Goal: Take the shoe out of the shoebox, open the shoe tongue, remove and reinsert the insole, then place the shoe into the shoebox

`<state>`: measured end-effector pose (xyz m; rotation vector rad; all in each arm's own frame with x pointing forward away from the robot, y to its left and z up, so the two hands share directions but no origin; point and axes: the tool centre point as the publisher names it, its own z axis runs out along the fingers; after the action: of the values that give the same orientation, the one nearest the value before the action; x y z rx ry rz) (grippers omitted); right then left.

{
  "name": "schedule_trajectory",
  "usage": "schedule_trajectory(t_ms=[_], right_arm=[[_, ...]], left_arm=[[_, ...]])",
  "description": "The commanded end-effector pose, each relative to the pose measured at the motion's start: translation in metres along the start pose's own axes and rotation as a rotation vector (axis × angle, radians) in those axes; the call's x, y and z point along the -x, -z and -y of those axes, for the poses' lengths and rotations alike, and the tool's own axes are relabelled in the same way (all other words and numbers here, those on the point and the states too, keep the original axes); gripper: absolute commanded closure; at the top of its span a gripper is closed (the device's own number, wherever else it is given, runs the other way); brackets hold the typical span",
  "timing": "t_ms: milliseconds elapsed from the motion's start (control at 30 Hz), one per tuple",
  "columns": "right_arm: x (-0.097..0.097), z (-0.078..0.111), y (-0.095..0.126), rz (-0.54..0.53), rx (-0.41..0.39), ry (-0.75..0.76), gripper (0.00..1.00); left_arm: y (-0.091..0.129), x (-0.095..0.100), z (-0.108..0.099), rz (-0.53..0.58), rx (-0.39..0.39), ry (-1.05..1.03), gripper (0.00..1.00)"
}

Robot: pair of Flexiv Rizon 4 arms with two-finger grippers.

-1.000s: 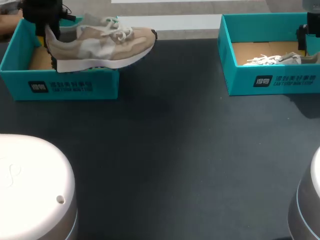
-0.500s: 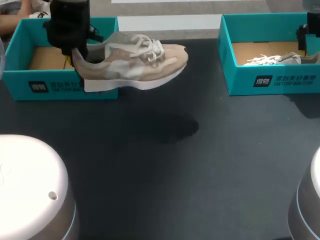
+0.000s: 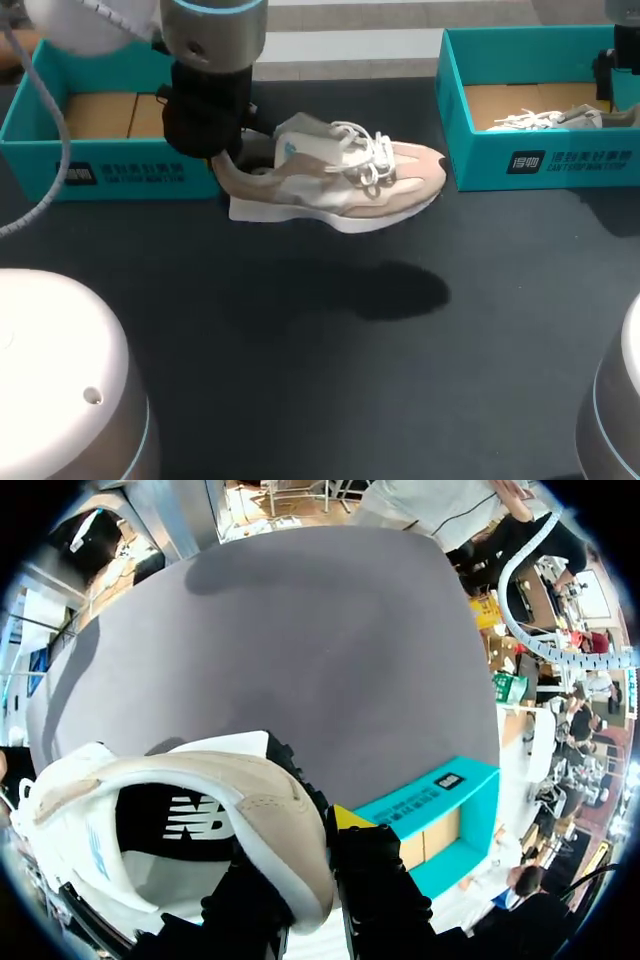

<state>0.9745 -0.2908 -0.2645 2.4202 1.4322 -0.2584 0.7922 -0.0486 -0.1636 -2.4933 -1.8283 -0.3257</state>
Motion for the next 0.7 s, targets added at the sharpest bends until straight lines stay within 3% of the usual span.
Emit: schedule_trajectory(t_ms=[33, 233, 700], right_arm=[[0.001, 0.001, 0.000, -0.002, 0.002, -0.001, 0.00], [0.001, 0.001, 0.000, -0.002, 0.002, -0.001, 0.00], [0.001, 0.001, 0.000, -0.002, 0.002, -0.001, 0.00]], left_arm=[[-0.007, 0.023, -0.010, -0.027, -0.030, 0.011, 1.00], [-0.024, 0.039, -0.010, -0.042, -0.023, 0.049, 1.00], [-0.095, 0.070, 0.002, -0.097, -0.017, 0.070, 1.00]])
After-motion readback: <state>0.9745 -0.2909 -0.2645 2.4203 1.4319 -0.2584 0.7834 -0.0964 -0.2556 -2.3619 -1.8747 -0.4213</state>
